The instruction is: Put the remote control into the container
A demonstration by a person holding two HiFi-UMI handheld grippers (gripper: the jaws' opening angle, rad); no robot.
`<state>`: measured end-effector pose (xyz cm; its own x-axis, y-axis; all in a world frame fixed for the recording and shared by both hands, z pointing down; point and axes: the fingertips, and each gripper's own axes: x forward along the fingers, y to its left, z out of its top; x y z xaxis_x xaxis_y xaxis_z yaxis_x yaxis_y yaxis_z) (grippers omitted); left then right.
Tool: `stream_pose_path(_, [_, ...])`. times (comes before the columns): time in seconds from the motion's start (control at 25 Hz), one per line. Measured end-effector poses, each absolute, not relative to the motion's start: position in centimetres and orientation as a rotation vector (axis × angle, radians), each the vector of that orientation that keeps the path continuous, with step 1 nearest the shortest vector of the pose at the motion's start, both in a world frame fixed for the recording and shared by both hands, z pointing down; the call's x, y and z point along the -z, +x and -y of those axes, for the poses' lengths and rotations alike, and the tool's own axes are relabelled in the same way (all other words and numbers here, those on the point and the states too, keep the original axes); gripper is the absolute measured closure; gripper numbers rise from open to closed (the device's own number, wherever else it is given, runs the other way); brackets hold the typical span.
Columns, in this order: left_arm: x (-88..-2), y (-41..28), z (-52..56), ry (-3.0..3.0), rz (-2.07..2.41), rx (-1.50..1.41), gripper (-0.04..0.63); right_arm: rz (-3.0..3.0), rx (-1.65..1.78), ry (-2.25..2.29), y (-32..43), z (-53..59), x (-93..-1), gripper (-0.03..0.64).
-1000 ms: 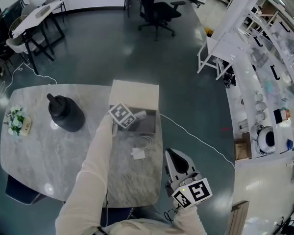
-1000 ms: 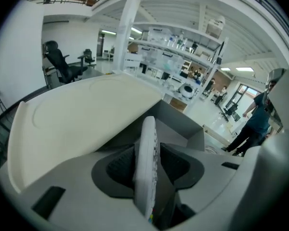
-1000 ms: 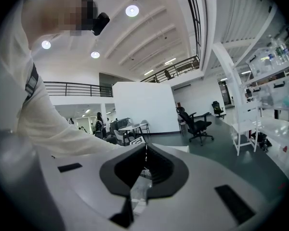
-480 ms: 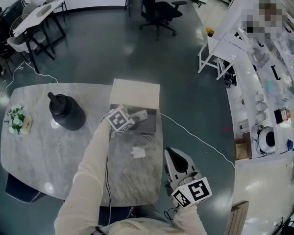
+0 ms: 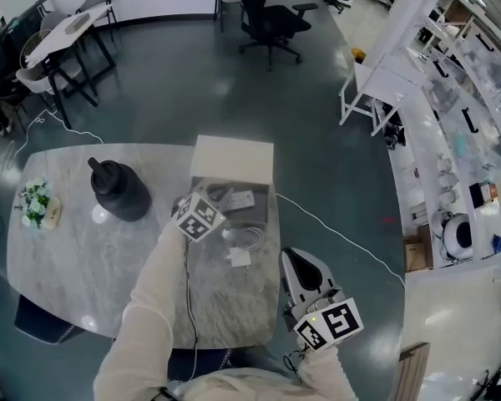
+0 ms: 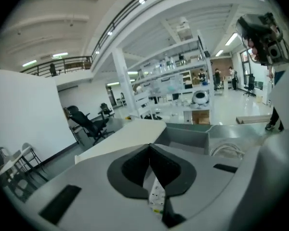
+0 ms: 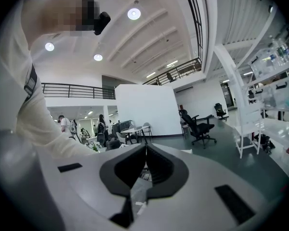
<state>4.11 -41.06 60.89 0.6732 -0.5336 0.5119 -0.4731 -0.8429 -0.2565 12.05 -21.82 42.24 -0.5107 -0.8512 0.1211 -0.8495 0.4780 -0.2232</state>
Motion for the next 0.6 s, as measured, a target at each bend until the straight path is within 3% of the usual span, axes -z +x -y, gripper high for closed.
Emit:
stream_pose_path(0.32, [-50.1,3.3,34.2,-2.901,-0.931,0.421,0.583,-2.719,0.317,-1.473,9.7,20.6,-39.8,0.600])
stream_pose_path(0.6, [-41.1,0.6,25.7,-2.963,-1.012,0.246,0.583,-2.712,0.237,-1.427,7.5,18.3,-37.0,0.600])
